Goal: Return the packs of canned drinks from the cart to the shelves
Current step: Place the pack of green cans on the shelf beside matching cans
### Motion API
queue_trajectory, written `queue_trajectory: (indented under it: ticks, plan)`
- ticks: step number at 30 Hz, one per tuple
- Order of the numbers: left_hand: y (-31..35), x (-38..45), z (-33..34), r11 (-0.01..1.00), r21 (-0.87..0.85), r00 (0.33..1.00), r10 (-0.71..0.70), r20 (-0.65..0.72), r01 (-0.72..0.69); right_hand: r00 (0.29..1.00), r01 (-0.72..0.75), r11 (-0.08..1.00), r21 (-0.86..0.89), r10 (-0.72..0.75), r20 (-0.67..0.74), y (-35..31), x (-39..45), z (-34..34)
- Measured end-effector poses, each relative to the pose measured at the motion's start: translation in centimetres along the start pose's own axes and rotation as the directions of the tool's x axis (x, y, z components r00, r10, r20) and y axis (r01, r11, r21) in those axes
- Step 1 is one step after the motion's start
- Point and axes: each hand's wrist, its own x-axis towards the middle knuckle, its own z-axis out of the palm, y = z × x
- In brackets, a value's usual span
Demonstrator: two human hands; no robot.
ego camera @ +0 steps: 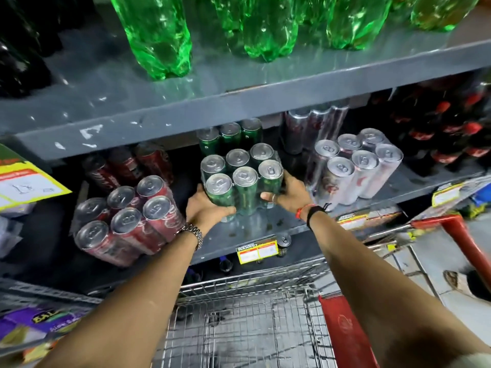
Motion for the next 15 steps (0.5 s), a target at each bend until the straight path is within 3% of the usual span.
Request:
queue_trajectory:
  ticks: [5,15]
  plan:
    - [-0.6,-1.4,0.1,0.998,0.051,0.998,0.046,0.035,-0.048,0.998,0.057,0.992,-0.108,-0.058,0.000,1.1,-1.1,-0.3]
    - [-0.7,-3.6,0.0,0.997,0.052,0.995,0.058,0.079,-0.062,0.997,0.070,0.988,-0.137,-0.075,-0.031,2.0,-3.8,-0.6]
